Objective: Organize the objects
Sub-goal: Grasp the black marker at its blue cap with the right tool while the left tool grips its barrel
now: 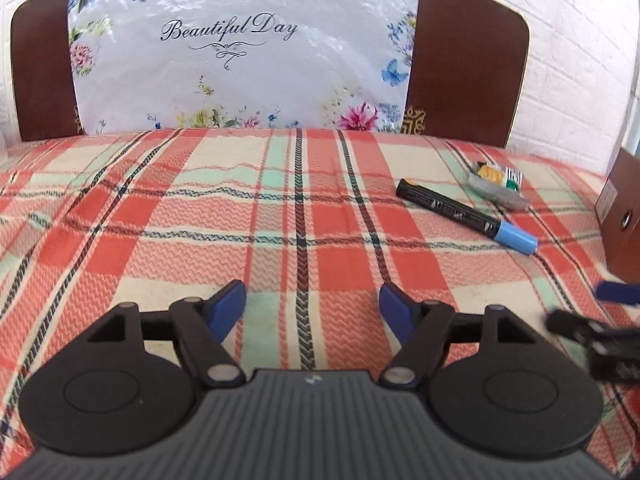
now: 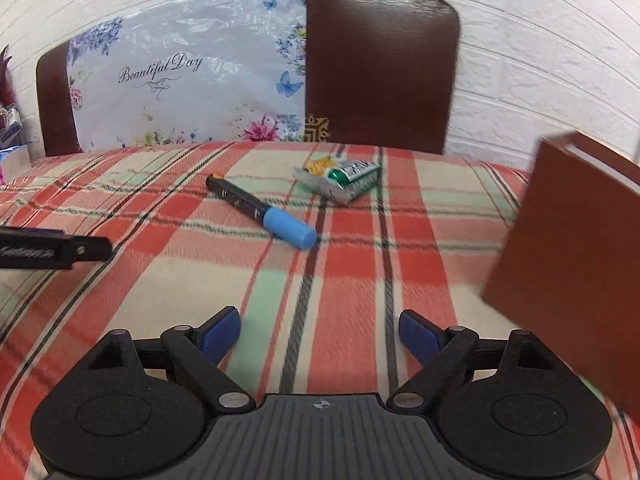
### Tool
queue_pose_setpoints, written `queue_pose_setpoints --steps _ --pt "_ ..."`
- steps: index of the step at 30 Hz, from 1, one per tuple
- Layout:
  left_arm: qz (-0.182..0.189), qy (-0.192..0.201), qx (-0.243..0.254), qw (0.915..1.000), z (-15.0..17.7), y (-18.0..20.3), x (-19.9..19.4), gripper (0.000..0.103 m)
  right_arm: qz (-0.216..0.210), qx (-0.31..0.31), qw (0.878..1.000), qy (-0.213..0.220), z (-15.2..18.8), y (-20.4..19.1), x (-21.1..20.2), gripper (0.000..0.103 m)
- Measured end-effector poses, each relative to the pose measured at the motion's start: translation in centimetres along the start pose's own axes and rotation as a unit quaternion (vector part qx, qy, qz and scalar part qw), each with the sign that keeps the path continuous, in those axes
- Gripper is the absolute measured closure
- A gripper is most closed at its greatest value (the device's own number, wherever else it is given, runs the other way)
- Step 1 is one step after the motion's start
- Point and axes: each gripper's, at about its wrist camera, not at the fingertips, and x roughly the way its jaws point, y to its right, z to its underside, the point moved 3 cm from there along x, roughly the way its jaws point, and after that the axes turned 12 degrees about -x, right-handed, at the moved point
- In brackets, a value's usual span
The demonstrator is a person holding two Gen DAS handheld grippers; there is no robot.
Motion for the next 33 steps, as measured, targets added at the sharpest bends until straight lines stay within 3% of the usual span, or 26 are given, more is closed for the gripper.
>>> queue_pose_setpoints --steps 7,9,10,12,13,16,24,27,29,30,33 --pt "-0.004 0.002 0.018 0.9998 0.3 0.6 0.5 0.022 -0.023 -0.058 0.998 0.012 -4.3 -1.8 5.7 0.024" --pt "-0.007 0.002 0.022 0.9997 0.4 0.6 0.7 0.021 -0.043 -0.069 0.996 0.018 -4.9 -2.2 6.3 0.050" --pt "-0.008 0.002 0.022 0.9997 0.4 0.6 0.7 0.020 -0.051 -0.075 0.996 0.021 -5.0 -2.5 6.4 0.056" --pt "-0.009 0.001 0.022 0.9997 0.4 0.6 0.8 0.019 -0.055 -0.101 0.993 0.028 -4.9 -3.6 5.9 0.081" --pt "-0.009 0.001 0.022 0.9997 0.4 0.6 0.8 0.019 -0.051 -0.114 0.992 0.029 -4.8 -4.3 5.5 0.085" --pt "-0.009 0.001 0.022 0.9997 0.4 0.6 0.7 0.019 -0.031 -0.127 0.991 0.028 -4.0 -5.3 3.7 0.085" --pt "-0.014 -0.002 0.029 0.9995 0.3 0.9 0.7 0.019 -0.054 -0.045 0.997 0.010 1.3 -3.8 -3.5 0.085" --pt "-0.028 -0.010 0.053 0.9981 0.0 1.7 0.9 0.019 -0.056 -0.006 0.998 0.006 3.6 -2.8 -6.3 0.085" --pt "-0.036 -0.021 0.073 0.9965 -0.4 2.8 0.8 0.029 -0.051 0.016 0.999 0.006 4.9 -2.6 -7.9 0.085" --pt "-0.031 -0.032 0.077 0.9960 -0.7 3.5 0.7 0.042 -0.049 0.025 0.998 0.006 5.3 -2.4 -8.5 0.085" --pt "0.001 -0.072 0.074 0.9947 -1.0 6.3 -0.4 0.045 -0.047 0.042 0.998 0.009 6.1 -2.3 -9.3 0.085"
